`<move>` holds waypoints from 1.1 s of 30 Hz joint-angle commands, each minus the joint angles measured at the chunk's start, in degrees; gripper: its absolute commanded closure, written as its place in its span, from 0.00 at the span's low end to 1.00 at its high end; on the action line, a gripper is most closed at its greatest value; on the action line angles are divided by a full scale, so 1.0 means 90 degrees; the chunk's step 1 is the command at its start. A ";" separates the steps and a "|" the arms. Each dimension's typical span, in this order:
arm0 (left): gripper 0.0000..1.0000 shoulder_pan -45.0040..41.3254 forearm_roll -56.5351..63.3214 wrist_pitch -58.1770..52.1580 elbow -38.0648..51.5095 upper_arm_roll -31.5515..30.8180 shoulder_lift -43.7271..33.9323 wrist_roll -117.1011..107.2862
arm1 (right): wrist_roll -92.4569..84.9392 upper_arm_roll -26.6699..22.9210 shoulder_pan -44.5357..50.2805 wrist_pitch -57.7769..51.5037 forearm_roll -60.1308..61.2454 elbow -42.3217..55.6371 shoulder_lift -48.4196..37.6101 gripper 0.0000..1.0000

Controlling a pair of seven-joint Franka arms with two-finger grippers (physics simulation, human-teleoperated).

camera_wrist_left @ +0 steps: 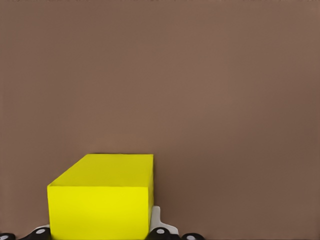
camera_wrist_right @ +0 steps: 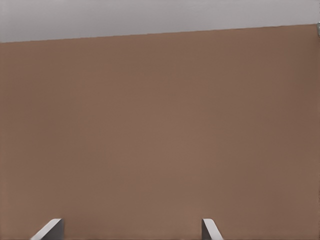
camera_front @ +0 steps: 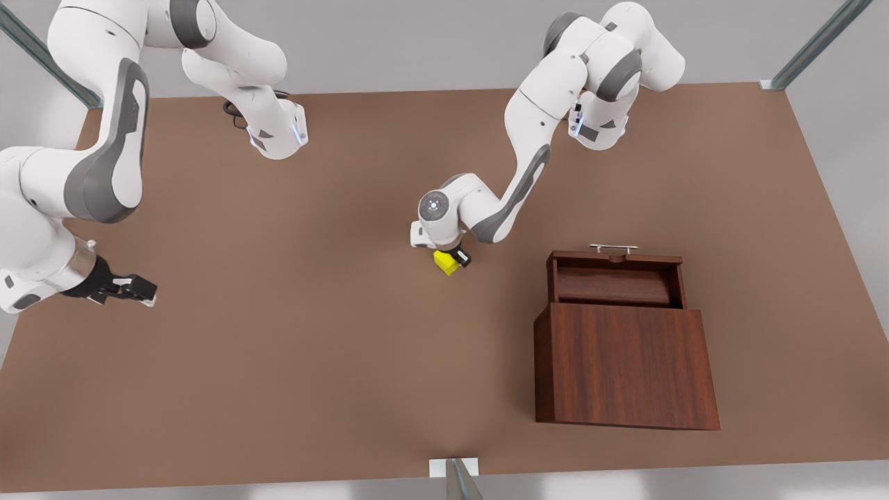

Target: Open the drawer with left arm, place the square in the middle with right arm, and place the square in the drawer with left arm

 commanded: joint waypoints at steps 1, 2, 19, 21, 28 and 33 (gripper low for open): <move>0.35 -0.0001 -0.0030 -0.0005 0.0000 -0.0004 0.0000 0.0003 | -0.0001 0.0000 0.0006 -0.0006 0.0000 0.0000 -0.0001 0.00; 0.35 -0.0001 -0.0030 -0.0015 0.0010 0.0006 -0.0010 0.0003 | -0.0001 0.0000 0.0006 -0.0006 0.0000 0.0000 -0.0001 0.00; 0.34 0.0106 -0.1202 -0.3257 0.0332 0.2095 -0.2715 0.3459 | 0.0029 -0.0039 -0.0023 0.0042 0.0088 0.0010 0.0009 0.00; 0.35 0.0106 -0.1212 -0.3316 0.0322 0.2779 -0.2705 0.4670 | 0.0029 -0.0049 -0.0033 0.0013 0.0078 0.0010 -0.0011 0.00; 0.35 0.0106 -0.1261 -0.2623 -0.0370 0.4087 -0.2676 0.7443 | 0.0029 -0.0078 -0.0023 0.0052 0.0088 0.0049 -0.0001 0.00; 0.35 0.0399 -0.1349 -0.2389 -0.0693 0.4361 -0.2500 0.8362 | 0.0038 -0.0078 -0.0013 0.0052 0.0156 0.0049 0.0009 0.00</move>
